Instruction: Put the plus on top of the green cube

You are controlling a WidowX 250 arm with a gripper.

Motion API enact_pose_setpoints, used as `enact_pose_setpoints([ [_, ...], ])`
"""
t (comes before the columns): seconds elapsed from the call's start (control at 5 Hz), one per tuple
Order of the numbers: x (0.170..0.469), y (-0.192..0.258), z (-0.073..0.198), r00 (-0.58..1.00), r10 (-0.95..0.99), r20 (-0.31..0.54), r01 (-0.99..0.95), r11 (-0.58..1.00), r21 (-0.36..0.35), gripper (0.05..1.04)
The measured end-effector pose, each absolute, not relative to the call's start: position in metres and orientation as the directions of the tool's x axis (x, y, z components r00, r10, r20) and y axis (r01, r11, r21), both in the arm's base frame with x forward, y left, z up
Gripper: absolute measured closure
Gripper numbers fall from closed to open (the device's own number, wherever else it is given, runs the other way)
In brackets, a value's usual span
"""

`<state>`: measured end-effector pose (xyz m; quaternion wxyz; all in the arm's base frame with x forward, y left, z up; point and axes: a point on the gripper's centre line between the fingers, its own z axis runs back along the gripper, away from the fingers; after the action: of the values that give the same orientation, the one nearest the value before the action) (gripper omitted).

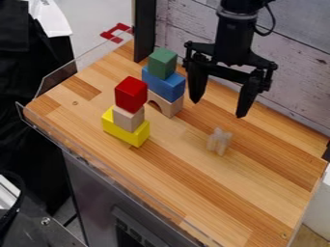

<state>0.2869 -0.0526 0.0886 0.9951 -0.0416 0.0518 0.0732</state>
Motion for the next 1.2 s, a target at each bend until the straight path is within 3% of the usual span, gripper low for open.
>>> enact_pose_setpoints([
  [1.0,0.276,-0.061,0.022,0.943,0.120,-0.310,-0.146,0.987,-0.063,0.083],
  [1.2,0.280,-0.060,0.014,0.941,0.116,-0.319,-0.142,0.988,-0.058,0.090],
])
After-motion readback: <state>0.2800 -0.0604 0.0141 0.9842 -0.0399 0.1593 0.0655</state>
